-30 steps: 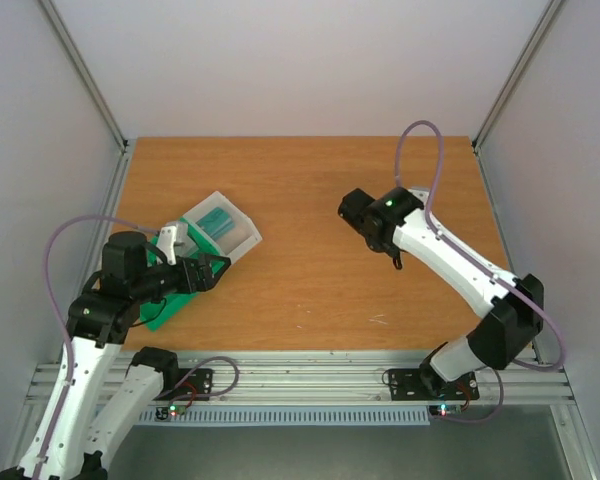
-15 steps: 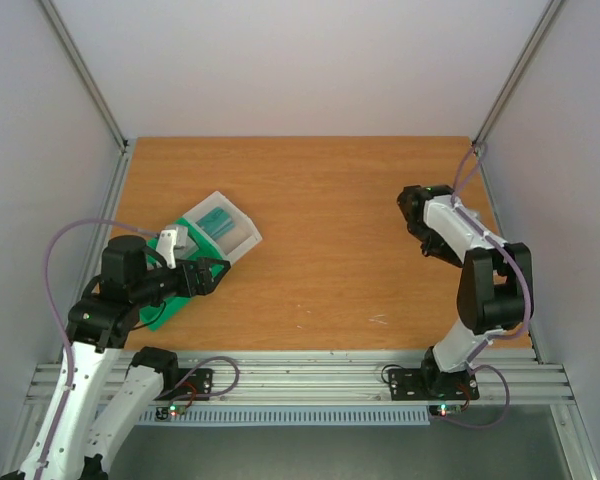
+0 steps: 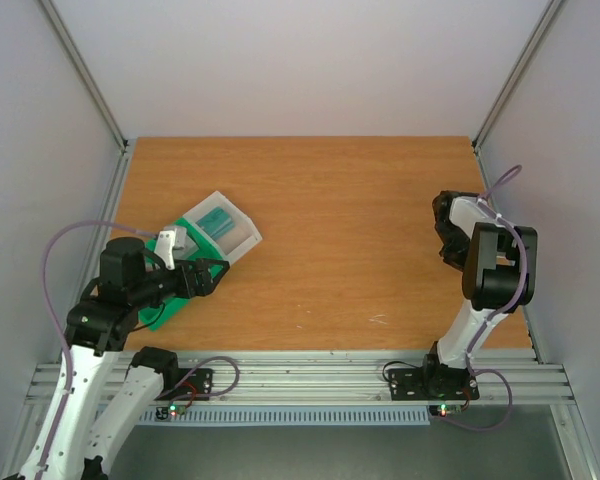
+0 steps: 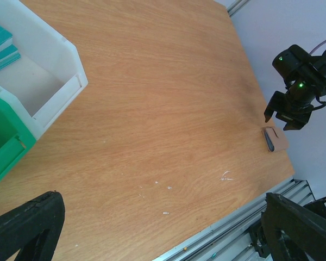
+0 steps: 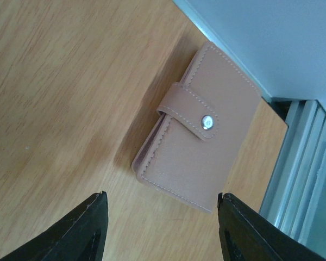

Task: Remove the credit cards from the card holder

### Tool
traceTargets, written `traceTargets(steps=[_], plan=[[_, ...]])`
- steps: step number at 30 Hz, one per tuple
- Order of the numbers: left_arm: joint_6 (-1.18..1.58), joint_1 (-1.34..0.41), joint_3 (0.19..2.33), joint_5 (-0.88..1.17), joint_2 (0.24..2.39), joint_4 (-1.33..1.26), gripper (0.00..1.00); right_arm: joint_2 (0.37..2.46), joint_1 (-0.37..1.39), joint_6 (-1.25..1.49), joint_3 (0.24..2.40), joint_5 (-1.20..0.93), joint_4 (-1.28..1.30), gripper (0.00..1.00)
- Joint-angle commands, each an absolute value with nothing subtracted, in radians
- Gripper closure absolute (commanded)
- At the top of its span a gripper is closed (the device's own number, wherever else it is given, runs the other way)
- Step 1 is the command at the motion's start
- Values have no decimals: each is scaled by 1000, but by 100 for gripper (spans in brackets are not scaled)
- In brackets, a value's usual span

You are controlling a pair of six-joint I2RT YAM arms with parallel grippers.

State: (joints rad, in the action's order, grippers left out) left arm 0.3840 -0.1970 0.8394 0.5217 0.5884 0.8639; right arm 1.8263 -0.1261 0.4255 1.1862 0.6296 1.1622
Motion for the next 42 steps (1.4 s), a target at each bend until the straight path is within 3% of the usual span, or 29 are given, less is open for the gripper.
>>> traceTargets(steps=[1, 20, 27, 35, 42], plan=[[367, -199, 833, 512, 574, 834, 1, 1844, -168, 372, 1175, 581, 1118, 44], [364, -199, 831, 504, 560, 835, 1, 1908, -235, 325, 1134, 580, 1058, 48], [364, -199, 833, 499, 561, 836, 1, 1920, -235, 315, 1131, 594, 1044, 63], [365, -199, 832, 495, 563, 837, 1, 1906, -233, 279, 1133, 572, 1018, 98], [367, -199, 831, 489, 576, 839, 1, 1858, -209, 235, 1116, 511, 968, 99]])
